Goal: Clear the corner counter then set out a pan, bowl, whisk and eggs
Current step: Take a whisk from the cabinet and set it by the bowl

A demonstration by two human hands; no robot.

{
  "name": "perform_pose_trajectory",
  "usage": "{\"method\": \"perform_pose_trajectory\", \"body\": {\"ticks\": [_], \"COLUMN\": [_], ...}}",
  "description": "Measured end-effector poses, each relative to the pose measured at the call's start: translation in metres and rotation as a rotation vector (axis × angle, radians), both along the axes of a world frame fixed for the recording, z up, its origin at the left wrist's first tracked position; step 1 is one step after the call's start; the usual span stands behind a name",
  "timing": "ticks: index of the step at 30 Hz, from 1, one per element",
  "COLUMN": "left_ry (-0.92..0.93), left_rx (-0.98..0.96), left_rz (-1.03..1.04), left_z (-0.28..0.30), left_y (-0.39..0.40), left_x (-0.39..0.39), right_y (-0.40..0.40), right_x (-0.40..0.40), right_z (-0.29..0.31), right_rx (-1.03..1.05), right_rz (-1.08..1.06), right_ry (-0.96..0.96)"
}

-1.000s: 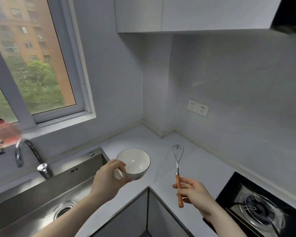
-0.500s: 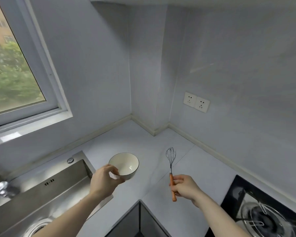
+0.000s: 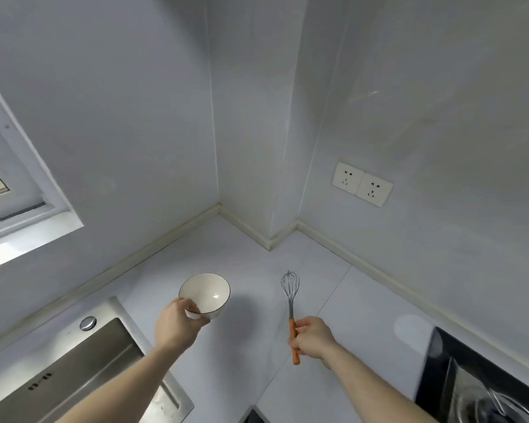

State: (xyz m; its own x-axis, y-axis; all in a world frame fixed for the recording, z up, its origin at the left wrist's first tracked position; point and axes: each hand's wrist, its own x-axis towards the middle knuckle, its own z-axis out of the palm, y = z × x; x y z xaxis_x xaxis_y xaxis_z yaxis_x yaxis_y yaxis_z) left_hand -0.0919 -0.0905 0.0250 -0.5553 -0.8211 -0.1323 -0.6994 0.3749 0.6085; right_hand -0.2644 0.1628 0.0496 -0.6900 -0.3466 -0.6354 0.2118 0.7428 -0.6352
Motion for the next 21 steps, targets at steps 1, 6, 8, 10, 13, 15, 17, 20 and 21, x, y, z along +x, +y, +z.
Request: {"method": "perform_pose_trajectory", "body": {"ticks": [1,6,8,10,13,15,17,20,21], "left_ry": [-0.010,-0.009,-0.002,0.000,0.009,0.015,0.009,0.009,0.011], "left_rx": [0.002,0.046,0.061,0.078,0.111,0.125,0.118,0.105,0.104], "left_rz": [0.003,0.028,0.013,0.001,-0.005,-0.007,-0.016,-0.021,-0.020], "left_z": [-0.004,-0.031,-0.040,-0.047,-0.054,-0.059,-0.061,-0.062,-0.063], "left_y": [-0.008,-0.041,-0.053,-0.064,-0.080,-0.090,-0.098,-0.107,-0.111], "left_x": [-0.006,-0.032,-0.046,-0.060,-0.079,-0.091,-0.103,-0.118,-0.123], "right_y": [-0.007,-0.051,-0.069,-0.086,-0.106,-0.119,-0.129,-0.141,-0.145], "right_x": [-0.004,-0.023,-0.028,-0.032,-0.039,-0.044,-0.046,-0.048,-0.050], "right_z": [-0.004,-0.038,-0.046,-0.048,-0.054,-0.063,-0.071,-0.080,-0.085], "right_rx": [0.021,0.089,0.120,0.159,0.187,0.186,0.179,0.181,0.184], "right_rz": [-0.008,-0.021,-0.015,0.009,0.028,0.020,0.002,-0.011,-0.021], "right_ry": [0.005,0.036,0.060,0.094,0.120,0.128,0.133,0.127,0.117]}}
